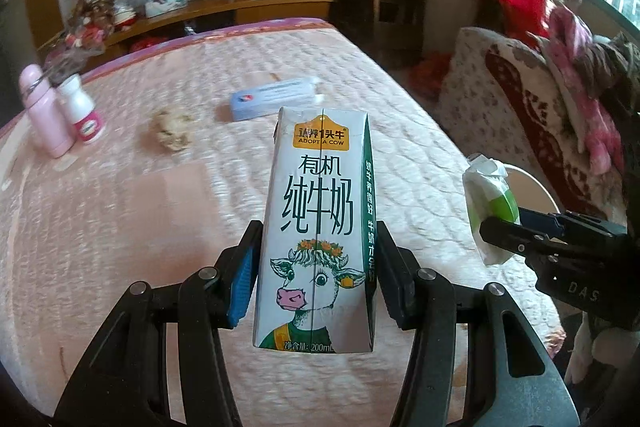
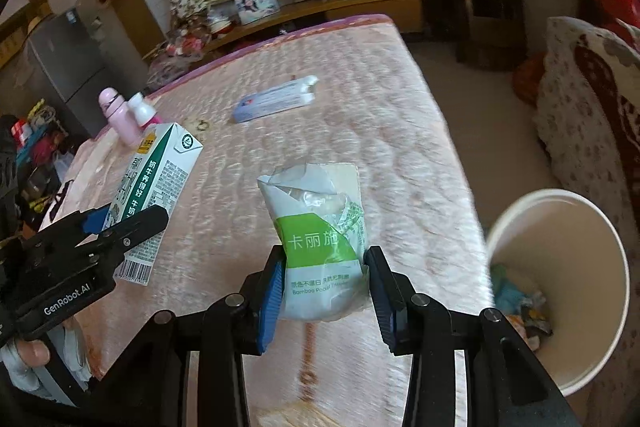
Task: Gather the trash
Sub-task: 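Carry the milk carton and tissue pack with both grippers over the bucket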
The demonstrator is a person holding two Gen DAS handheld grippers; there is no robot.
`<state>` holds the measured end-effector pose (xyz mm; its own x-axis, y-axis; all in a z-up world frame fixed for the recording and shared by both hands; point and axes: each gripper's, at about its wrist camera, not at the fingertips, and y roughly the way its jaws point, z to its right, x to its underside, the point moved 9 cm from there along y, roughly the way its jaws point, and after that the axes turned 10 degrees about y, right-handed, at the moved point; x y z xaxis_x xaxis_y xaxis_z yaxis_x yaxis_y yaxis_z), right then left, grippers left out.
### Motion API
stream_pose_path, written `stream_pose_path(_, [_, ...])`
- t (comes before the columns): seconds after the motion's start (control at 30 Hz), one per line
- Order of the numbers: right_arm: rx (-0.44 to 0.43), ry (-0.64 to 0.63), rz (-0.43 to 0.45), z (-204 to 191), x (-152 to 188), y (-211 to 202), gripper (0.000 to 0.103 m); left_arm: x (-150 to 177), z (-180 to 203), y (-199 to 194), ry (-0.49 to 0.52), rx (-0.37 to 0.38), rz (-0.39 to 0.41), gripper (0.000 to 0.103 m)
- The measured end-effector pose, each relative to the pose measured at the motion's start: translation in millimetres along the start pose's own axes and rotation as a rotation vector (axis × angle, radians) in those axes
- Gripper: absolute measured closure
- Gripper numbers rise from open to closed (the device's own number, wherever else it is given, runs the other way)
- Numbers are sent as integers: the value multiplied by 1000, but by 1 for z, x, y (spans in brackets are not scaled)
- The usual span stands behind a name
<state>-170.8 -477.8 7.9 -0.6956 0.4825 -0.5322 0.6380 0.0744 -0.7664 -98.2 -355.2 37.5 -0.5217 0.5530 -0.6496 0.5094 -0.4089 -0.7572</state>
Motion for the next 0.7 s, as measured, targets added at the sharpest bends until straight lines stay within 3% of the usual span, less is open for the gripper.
stream_pose_path(0.7, [151, 157, 54, 115, 4, -55, 64, -35, 132, 25, 154, 182, -6, 51])
